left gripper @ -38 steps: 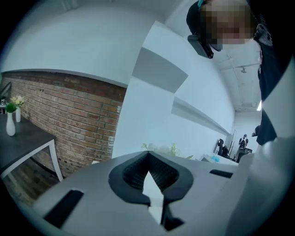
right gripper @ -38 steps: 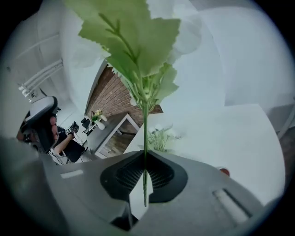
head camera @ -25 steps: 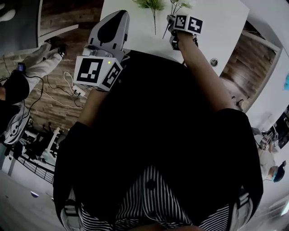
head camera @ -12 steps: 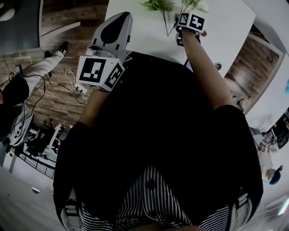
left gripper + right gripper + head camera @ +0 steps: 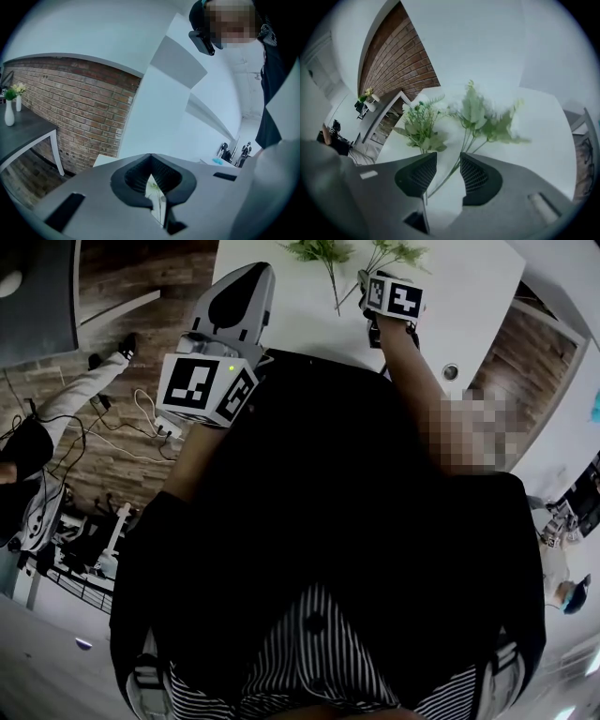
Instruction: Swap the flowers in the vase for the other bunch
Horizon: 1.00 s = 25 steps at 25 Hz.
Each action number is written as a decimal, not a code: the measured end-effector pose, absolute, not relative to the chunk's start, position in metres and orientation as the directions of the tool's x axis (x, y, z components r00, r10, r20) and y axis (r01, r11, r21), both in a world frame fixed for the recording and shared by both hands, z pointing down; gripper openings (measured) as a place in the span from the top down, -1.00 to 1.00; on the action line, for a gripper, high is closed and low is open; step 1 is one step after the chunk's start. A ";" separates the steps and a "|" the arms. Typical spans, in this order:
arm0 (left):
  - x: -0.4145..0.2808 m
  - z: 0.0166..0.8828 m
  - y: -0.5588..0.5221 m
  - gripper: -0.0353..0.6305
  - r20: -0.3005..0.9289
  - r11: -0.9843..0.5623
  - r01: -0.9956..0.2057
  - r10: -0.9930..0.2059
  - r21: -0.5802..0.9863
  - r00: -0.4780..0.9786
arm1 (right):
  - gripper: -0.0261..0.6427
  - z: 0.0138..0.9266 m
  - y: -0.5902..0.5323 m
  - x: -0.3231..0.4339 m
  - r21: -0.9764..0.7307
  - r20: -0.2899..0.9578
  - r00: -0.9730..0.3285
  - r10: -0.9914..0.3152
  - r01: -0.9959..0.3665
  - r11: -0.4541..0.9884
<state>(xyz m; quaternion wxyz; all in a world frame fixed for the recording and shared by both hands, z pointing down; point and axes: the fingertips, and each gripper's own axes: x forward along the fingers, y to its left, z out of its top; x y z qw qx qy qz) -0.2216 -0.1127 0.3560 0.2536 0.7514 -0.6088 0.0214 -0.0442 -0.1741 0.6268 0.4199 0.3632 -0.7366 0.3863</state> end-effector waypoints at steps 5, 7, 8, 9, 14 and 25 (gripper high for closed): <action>-0.222 0.359 -0.110 0.88 0.329 -0.137 -0.922 -0.907 0.363 0.264 | 0.46 0.596 -0.164 -0.065 -0.314 0.852 -0.475 -0.220 -0.800 0.511; -0.223 0.359 -0.108 0.88 0.328 -0.135 -0.921 -0.907 0.366 0.264 | 0.46 0.609 -0.154 -0.082 -0.316 0.858 -0.485 -0.167 -0.757 0.572; -0.222 0.358 -0.108 0.88 0.328 -0.133 -0.921 -0.908 0.367 0.262 | 0.46 0.619 -0.149 -0.089 -0.319 0.866 -0.482 -0.134 -0.738 0.595; -0.222 0.357 -0.107 0.88 0.330 -0.129 -0.921 -0.908 0.367 0.259 | 0.45 0.629 -0.145 -0.096 -0.324 0.873 -0.477 -0.102 -0.724 0.609; -0.235 0.357 -0.091 0.88 0.353 -0.086 -0.928 -0.909 0.363 0.222 | 0.43 0.671 -0.141 -0.117 -0.312 0.900 -0.434 -0.034 -0.696 0.647; -0.257 0.362 -0.062 0.88 0.349 -0.018 -0.930 -0.924 0.366 0.156 | 0.76 0.677 -0.167 -0.135 -0.225 0.911 -0.399 -0.102 -0.688 0.690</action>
